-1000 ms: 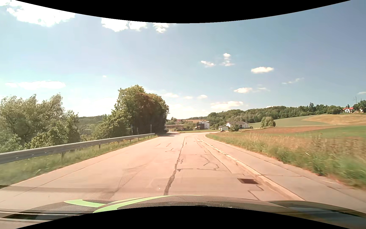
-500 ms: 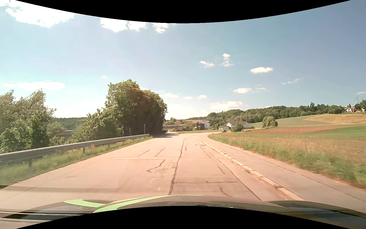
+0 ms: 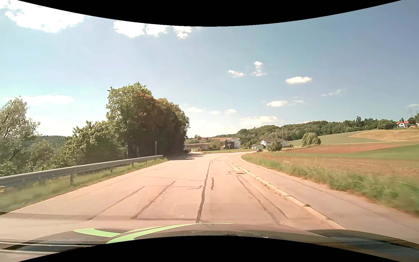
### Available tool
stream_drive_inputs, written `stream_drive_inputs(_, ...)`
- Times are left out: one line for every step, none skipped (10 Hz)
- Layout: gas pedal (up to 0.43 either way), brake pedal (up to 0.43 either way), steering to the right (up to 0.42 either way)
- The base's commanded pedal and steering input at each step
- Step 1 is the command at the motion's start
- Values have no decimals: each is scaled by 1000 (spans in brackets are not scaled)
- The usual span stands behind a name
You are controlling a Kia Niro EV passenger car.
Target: Follow the waypoints while adhering to traffic rules and regulations
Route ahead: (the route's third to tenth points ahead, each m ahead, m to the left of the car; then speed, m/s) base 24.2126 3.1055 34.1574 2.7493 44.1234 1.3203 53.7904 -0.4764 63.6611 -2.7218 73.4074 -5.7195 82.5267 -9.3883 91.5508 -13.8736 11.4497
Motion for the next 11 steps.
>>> stream_drive_inputs(110,0,-1)
stream_drive_inputs(110,0,-1)
stream_drive_inputs(110,0,-1)
stream_drive_inputs(110,0,-1)
stream_drive_inputs(110,0,-1)
stream_drive_inputs(110,0,-1)
stream_drive_inputs(110,0,0)
stream_drive_inputs(110,0,0)
stream_drive_inputs(110,0,1)
stream_drive_inputs(110,0,3)
stream_drive_inputs(110,0,5)
